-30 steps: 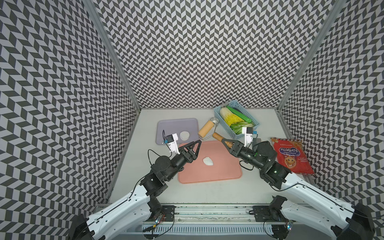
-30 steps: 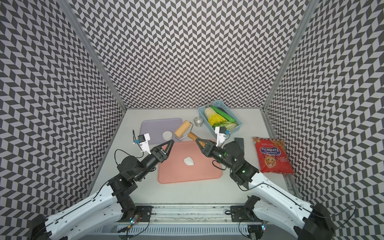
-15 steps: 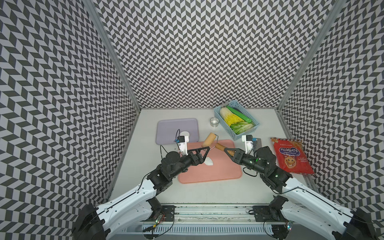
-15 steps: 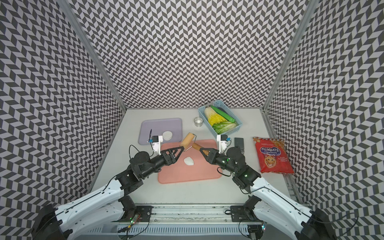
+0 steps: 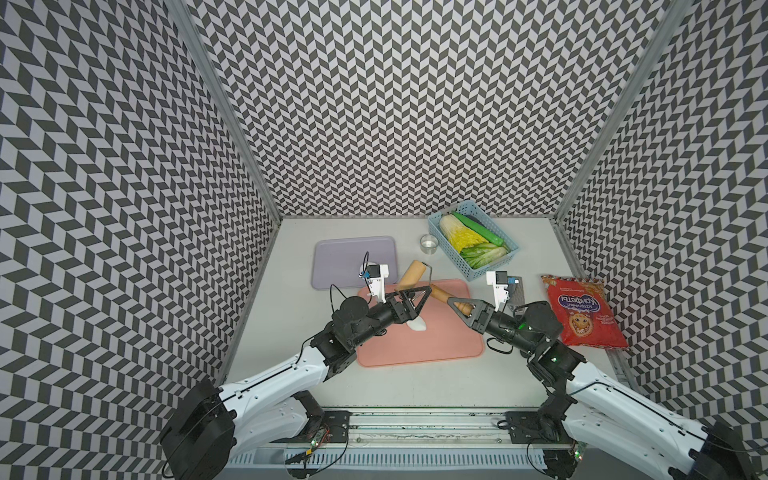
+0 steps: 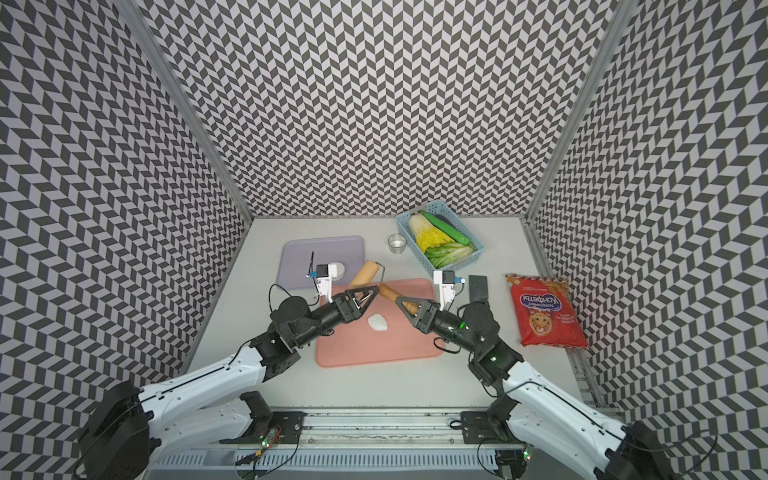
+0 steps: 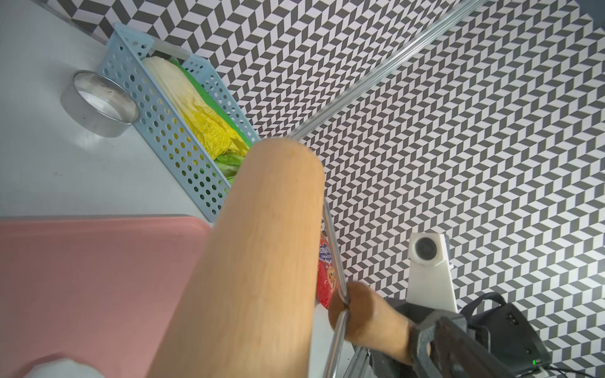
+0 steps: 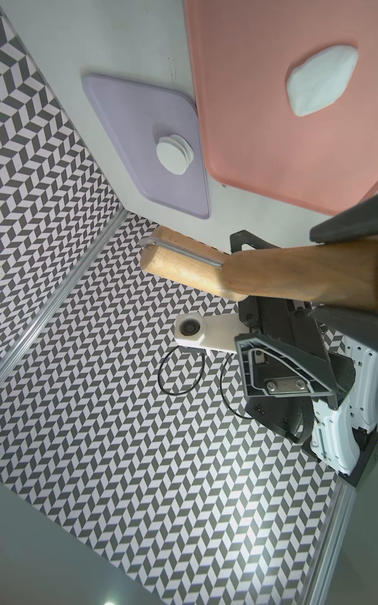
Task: Roll out the dumpling wrappers from the dough
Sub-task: Pick up the rolling pin from the center of the board.
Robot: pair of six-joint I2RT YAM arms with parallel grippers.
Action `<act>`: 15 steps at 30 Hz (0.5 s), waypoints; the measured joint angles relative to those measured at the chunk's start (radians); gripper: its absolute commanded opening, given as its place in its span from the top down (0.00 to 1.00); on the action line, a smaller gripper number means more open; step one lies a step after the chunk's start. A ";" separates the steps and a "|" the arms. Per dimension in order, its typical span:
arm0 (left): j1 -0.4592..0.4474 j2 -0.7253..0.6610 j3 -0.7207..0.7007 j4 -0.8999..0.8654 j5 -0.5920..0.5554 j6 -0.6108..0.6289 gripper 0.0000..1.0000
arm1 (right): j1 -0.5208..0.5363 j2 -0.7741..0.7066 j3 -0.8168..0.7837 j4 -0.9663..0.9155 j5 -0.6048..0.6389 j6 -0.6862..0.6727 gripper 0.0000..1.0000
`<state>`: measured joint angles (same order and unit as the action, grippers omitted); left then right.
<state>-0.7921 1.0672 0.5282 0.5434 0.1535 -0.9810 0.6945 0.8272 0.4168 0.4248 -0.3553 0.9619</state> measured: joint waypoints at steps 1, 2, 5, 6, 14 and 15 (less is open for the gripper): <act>0.000 0.013 0.011 0.012 0.000 -0.004 0.10 | 0.005 0.000 -0.007 0.017 0.000 0.004 1.00; 0.000 0.024 0.018 0.023 0.001 -0.004 0.13 | 0.010 0.000 -0.010 0.030 0.002 0.008 1.00; -0.003 0.057 0.032 0.063 0.003 -0.007 0.23 | 0.023 0.001 -0.010 0.064 0.013 0.012 1.00; -0.004 0.064 0.035 0.074 0.003 -0.008 0.27 | 0.028 0.002 -0.011 0.072 0.020 0.013 1.00; -0.006 0.085 0.050 0.161 0.010 -0.032 0.56 | 0.044 0.005 -0.023 0.139 0.045 0.032 1.00; -0.007 0.085 0.051 0.179 0.013 -0.040 0.59 | 0.049 0.007 -0.026 0.153 0.045 0.037 1.00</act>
<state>-0.7994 1.1522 0.5789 0.7219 0.1669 -1.0206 0.7433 0.8345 0.3904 0.5774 -0.3103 0.9993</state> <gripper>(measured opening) 0.465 0.295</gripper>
